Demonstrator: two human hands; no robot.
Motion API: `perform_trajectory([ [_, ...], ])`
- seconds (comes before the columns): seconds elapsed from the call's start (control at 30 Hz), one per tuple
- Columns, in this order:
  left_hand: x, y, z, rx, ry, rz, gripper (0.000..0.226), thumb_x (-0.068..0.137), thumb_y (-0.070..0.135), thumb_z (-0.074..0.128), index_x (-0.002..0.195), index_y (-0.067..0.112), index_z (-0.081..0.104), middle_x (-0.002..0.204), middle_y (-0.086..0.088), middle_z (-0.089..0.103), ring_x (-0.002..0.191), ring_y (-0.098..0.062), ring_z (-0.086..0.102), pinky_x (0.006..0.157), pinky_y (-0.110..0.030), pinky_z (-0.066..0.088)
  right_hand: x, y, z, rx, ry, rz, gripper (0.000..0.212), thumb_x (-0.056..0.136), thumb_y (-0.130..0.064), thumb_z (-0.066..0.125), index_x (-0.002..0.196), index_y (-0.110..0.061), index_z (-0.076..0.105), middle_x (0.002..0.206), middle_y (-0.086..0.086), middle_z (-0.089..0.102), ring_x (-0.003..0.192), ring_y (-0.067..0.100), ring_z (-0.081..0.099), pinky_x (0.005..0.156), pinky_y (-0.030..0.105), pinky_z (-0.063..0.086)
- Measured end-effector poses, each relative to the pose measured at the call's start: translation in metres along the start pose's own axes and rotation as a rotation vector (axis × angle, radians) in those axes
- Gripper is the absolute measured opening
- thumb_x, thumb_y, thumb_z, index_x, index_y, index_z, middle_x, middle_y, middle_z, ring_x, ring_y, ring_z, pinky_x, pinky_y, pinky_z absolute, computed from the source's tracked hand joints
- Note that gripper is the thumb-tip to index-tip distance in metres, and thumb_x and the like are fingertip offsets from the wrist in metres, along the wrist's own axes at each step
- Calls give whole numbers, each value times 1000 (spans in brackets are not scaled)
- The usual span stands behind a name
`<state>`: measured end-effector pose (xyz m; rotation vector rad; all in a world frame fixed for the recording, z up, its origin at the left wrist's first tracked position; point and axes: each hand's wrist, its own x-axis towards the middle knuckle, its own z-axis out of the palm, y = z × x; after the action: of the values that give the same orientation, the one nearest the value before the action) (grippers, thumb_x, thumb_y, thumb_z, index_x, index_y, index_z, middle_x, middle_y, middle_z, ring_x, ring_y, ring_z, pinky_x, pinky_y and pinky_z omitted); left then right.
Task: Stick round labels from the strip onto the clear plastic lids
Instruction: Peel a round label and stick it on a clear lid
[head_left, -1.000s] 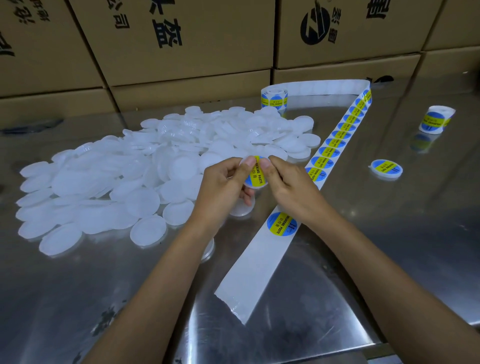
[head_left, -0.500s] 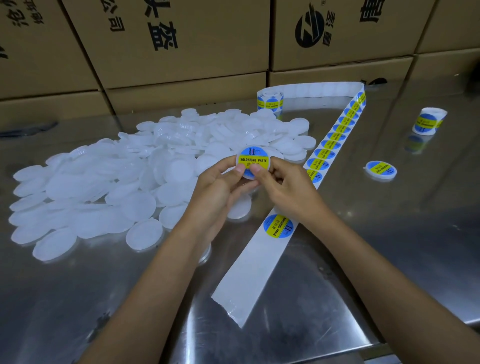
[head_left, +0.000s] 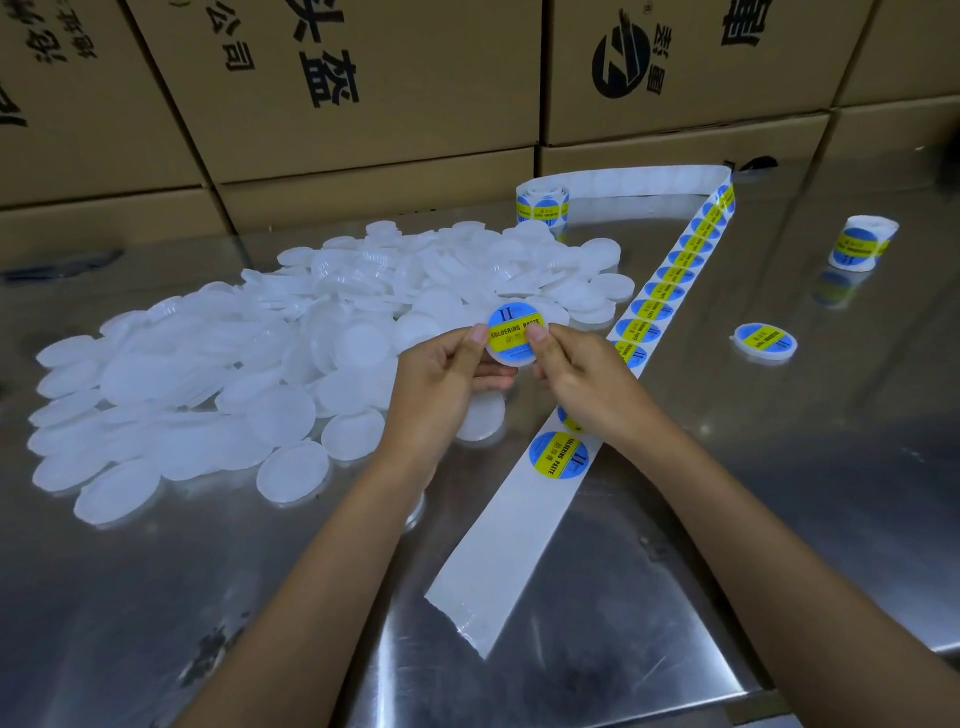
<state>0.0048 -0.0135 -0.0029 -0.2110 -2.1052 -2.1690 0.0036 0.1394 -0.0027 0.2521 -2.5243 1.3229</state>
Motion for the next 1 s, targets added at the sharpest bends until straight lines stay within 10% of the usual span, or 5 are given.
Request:
perform_trajectory([
  [0.23,0,-4,-5,249,75,149,23,103,15,55,120,13,70,96,4,74,93,-13,69,79,-19,57,21,26,-32,604,399,455,40,107,-33,36,82,-15,61,59,-4,47,39,3,38,42,19,32],
  [0.47,-6,-8,-5,615,33,252,25,100,20,58,121,26,70,97,18,68,89,0,58,84,-9,44,25,52,-66,1152,647,680,34,106,-18,29,85,-9,55,65,-1,41,50,9,31,40,17,30],
  [1.0,-7,-16,-5,912,-103,350,41,92,15,66,133,18,63,128,3,62,124,-3,39,90,11,12,24,67,-87,1439,614,728,42,106,-24,26,96,-5,62,74,-1,50,58,8,38,52,19,37],
])
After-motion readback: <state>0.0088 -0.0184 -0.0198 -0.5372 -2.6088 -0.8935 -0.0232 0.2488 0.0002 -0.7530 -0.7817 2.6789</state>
